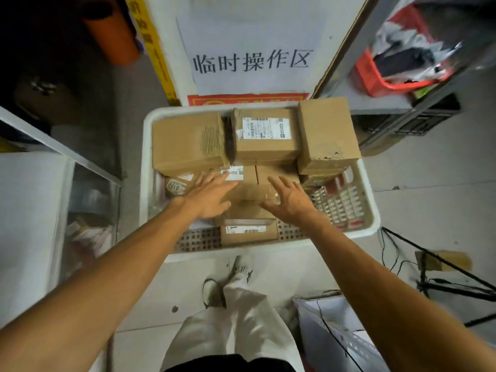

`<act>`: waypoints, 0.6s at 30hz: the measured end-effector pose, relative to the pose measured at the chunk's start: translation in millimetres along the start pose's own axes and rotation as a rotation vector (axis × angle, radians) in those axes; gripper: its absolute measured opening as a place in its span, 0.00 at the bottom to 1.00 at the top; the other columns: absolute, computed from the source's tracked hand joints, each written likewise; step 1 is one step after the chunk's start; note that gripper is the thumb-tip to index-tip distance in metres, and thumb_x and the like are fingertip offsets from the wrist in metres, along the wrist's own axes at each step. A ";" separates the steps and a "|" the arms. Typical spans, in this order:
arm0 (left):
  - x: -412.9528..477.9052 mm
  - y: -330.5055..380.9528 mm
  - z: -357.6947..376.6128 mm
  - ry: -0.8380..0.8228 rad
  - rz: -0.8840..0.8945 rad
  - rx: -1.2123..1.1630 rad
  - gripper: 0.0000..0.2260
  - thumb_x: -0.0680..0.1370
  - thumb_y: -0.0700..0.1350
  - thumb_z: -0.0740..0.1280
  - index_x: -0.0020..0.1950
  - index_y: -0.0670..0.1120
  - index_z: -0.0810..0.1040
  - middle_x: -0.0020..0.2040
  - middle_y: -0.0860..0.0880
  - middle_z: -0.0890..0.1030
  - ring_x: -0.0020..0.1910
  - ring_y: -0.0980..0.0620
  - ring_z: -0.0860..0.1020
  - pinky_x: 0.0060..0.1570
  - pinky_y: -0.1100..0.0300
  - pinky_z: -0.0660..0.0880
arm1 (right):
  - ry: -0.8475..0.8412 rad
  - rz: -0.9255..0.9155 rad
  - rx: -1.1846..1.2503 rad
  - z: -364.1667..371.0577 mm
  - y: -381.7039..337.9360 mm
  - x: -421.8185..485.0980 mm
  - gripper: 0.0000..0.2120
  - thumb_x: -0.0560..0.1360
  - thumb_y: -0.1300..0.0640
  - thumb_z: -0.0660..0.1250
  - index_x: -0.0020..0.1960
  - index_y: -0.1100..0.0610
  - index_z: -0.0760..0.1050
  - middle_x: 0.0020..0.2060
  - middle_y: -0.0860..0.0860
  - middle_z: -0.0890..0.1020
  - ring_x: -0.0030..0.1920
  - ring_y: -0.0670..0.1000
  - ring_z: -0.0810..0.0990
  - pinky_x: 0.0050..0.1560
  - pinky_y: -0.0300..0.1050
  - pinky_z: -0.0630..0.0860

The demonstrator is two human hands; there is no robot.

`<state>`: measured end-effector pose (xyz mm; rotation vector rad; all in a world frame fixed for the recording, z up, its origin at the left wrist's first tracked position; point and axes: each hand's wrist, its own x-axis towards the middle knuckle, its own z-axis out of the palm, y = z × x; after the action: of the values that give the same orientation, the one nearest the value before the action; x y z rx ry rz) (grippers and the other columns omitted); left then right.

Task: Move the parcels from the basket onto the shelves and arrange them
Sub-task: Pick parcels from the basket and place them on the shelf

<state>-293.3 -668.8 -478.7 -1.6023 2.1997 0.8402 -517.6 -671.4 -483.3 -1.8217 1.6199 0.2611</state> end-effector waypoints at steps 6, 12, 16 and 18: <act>-0.6 38.3 -67.0 0.094 0.126 0.034 0.29 0.80 0.50 0.61 0.78 0.55 0.52 0.79 0.48 0.49 0.77 0.45 0.50 0.75 0.47 0.50 | 0.211 0.055 0.139 -66.1 -0.4 -50.3 0.32 0.77 0.40 0.64 0.76 0.53 0.61 0.69 0.57 0.72 0.68 0.58 0.72 0.67 0.53 0.70; 16.3 95.2 -121.9 0.176 0.227 0.059 0.27 0.80 0.51 0.61 0.77 0.56 0.56 0.79 0.49 0.53 0.77 0.45 0.53 0.74 0.46 0.52 | 0.342 0.133 0.148 -125.0 23.0 -80.2 0.33 0.77 0.41 0.64 0.76 0.53 0.60 0.71 0.58 0.69 0.68 0.60 0.70 0.68 0.53 0.68; 34.9 125.2 -138.7 0.219 0.312 0.068 0.25 0.79 0.50 0.62 0.76 0.54 0.61 0.76 0.48 0.63 0.74 0.46 0.60 0.73 0.46 0.56 | 0.363 0.194 0.157 -151.0 49.7 -73.0 0.32 0.77 0.40 0.63 0.76 0.52 0.60 0.70 0.59 0.69 0.69 0.61 0.69 0.66 0.54 0.68; 50.5 134.5 -138.3 0.228 0.319 0.035 0.26 0.79 0.49 0.63 0.76 0.52 0.61 0.76 0.49 0.64 0.74 0.47 0.62 0.72 0.47 0.59 | 0.357 0.201 0.157 -158.4 65.5 -61.3 0.32 0.77 0.40 0.63 0.76 0.52 0.61 0.71 0.58 0.69 0.69 0.61 0.67 0.67 0.54 0.68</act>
<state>-422.2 -763.3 -359.5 -1.4121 2.6641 0.7234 -636.0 -716.8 -352.7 -1.6542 2.0118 -0.1100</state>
